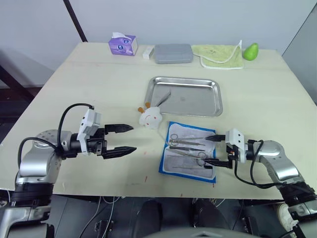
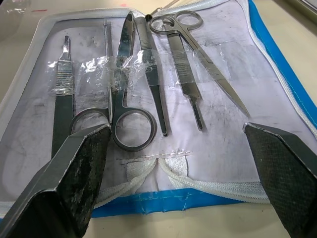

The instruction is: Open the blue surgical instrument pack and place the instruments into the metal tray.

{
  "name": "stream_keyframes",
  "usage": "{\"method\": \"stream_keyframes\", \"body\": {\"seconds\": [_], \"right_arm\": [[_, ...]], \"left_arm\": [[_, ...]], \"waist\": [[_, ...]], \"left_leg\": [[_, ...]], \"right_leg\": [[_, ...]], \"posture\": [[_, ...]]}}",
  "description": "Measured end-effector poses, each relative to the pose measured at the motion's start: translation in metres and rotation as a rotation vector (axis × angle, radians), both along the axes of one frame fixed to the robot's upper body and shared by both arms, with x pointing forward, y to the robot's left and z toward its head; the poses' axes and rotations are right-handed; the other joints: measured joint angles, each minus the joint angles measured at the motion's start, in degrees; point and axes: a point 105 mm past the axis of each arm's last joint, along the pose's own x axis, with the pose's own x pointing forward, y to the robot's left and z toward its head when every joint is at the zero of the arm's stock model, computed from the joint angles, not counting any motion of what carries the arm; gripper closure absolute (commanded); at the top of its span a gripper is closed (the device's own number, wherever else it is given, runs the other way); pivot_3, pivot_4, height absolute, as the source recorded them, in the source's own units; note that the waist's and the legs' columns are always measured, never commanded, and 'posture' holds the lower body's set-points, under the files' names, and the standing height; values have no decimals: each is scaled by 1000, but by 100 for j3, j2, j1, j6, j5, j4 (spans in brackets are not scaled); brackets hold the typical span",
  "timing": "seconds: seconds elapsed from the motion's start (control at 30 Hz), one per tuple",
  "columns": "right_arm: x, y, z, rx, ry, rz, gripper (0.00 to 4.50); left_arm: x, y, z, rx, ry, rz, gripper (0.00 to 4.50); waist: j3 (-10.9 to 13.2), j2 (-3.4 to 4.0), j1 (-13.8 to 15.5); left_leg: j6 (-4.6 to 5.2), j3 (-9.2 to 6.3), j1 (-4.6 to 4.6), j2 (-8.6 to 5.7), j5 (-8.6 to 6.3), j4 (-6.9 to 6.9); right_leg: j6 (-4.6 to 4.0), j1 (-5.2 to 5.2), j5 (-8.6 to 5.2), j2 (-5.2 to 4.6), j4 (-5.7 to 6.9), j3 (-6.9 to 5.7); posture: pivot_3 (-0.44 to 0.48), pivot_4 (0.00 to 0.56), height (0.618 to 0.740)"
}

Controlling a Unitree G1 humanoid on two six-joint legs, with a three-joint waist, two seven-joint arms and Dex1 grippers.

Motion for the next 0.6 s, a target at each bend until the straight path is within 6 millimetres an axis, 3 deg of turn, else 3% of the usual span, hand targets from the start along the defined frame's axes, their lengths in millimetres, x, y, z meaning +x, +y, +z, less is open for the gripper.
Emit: {"method": "stream_keyframes", "body": {"seconds": [0.27, 0.53, 0.6], "right_arm": [[-2, -2, 0, 9, 3, -9, 0], [-3, -2, 0, 17, 5, -14, 0], [-3, -1, 0, 25, 5, -13, 0]], "left_arm": [[4, -42, 3, 81, -57, -101, 11], [23, -97, 4, 118, -33, -174, 11], [30, -109, -3, 141, -39, -195, 506]], "waist": [[0, 0, 45], [-1, -1, 83], [0, 0, 80]], "left_leg": [[0, 3, -1, -1, 0, 0], [1, 2, -1, -2, 0, 2], [1, 1, -1, -2, 0, 2]], "right_leg": [[1, 0, 1, 2, 1, 6], [1, 0, 1, 9, 0, 10], [1, 0, 1, 12, 0, 11]], "posture": [[0, 150, 740], [0, 150, 740], [0, 150, 740]]}}
